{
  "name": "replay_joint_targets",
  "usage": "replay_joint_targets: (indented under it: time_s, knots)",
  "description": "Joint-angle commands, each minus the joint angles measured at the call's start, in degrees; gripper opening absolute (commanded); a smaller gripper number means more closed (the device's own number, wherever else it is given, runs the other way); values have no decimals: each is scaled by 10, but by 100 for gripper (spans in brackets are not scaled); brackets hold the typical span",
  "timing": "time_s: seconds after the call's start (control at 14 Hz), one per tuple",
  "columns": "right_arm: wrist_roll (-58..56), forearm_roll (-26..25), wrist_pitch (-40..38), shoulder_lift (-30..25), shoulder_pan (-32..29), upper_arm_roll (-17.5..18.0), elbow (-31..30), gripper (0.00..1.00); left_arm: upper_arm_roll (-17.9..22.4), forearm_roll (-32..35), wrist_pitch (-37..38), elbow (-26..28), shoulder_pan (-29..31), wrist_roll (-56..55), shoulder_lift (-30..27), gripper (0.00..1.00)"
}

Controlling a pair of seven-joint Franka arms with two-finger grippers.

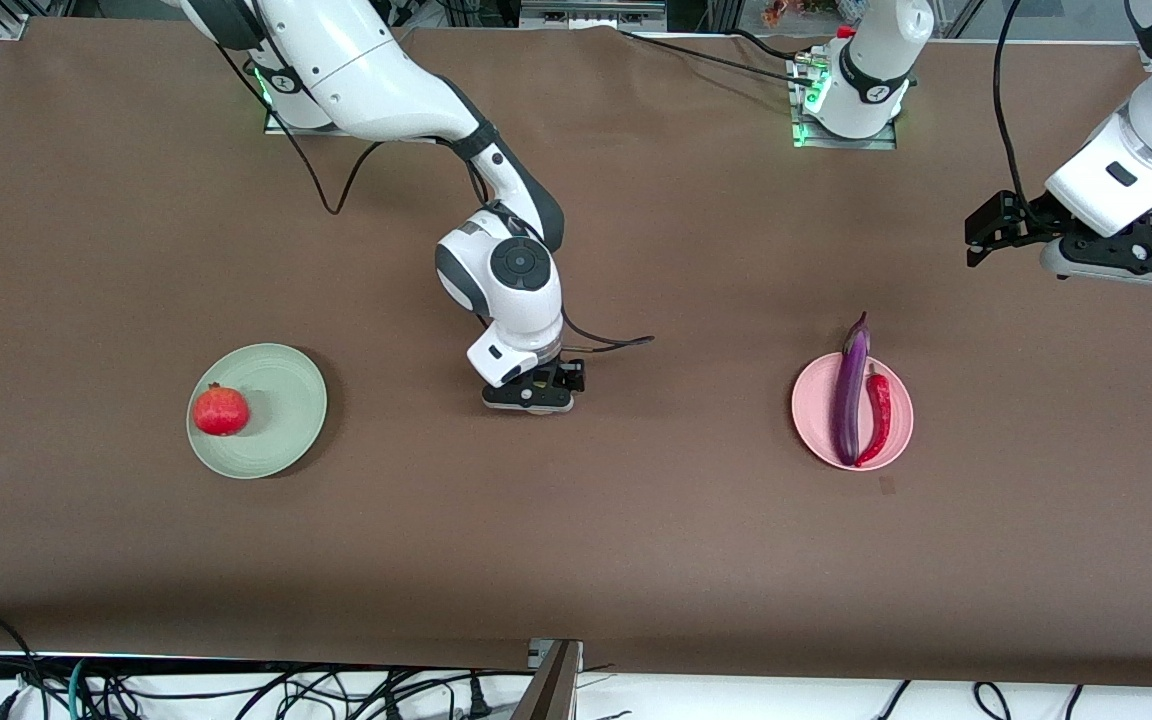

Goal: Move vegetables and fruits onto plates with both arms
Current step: 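Carry the peach to the green plate and lower it beside the apple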

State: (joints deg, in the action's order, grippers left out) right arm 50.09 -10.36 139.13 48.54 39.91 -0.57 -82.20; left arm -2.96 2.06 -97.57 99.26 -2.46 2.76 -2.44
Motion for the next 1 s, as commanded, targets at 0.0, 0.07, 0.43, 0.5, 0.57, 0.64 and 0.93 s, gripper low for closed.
replay_joint_targets:
  time_s: [0.0, 0.07, 0.43, 0.5, 0.57, 0.64, 0.93]
  knots:
    - [-5, -2, 1, 4, 1, -2, 11, 53, 2, -7, 10, -9, -3, -3, 2, 100]
    - [-6, 0, -3, -1, -3, -2, 13, 53, 2, -7, 10, -9, -3, -3, 2, 100]
    - [-86, 47, -109, -56, -67, 2, 19, 54, 2, -7, 10, -9, -3, -3, 2, 100]
    - [-126, 79, -122, -73, -86, 2, 19, 54, 2, -7, 10, -9, -3, -3, 2, 100]
    - [-172, 106, -135, -86, -109, 2, 19, 54, 2, -7, 10, -9, -3, -3, 2, 100]
    - [-222, 122, -156, -92, -132, 2, 19, 54, 2, -7, 10, -9, -3, -3, 2, 100]
    - [-388, 125, -238, -119, -212, -3, 19, 54, 2, -7, 10, -9, -3, -3, 2, 100]
